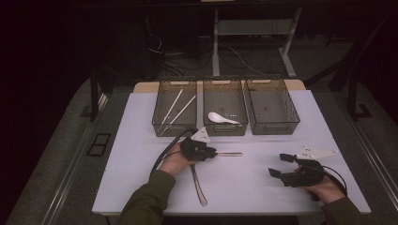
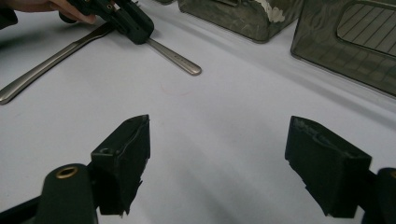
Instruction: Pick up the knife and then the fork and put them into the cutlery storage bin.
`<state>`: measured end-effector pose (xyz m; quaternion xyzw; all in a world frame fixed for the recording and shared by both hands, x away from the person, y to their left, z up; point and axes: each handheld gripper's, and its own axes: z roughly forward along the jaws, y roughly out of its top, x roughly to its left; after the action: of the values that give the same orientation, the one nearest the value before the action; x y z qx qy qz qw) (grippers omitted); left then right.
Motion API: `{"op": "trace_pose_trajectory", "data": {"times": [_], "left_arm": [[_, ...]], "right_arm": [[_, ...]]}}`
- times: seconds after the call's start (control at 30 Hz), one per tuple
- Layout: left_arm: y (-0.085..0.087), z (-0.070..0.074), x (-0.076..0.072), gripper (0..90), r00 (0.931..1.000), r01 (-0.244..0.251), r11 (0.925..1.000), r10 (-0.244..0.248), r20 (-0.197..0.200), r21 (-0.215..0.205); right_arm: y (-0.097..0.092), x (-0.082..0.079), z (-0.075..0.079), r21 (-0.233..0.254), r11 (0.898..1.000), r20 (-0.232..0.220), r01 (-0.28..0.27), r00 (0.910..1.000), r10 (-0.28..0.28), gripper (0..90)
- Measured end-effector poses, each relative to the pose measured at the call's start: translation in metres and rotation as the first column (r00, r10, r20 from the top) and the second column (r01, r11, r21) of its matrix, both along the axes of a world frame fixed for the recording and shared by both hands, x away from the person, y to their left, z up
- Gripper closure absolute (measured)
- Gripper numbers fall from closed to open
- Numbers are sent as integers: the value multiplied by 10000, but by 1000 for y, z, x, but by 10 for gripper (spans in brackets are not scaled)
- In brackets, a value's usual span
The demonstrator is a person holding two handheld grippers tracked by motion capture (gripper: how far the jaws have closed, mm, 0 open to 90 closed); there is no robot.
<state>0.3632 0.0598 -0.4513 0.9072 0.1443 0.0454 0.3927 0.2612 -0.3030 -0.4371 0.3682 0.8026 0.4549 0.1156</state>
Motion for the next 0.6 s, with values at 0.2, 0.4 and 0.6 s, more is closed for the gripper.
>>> {"op": "trace_pose_trajectory", "data": {"times": [0.2,0.4,0.6], "left_arm": [[-11,2,-5,841,9989,395,9990,-399,228,207],[-13,5,-7,843,9991,417,9990,-418,64,148],[-10,17,-10,846,9996,276,9993,-276,1,-250]], "right_arm": [[-1,0,0,25,10000,16,-3,10000,3,223],[-1,0,2,71,10000,-16,-4,10000,4,223],[-4,0,7,464,9985,-124,293,9995,-287,212]]}}
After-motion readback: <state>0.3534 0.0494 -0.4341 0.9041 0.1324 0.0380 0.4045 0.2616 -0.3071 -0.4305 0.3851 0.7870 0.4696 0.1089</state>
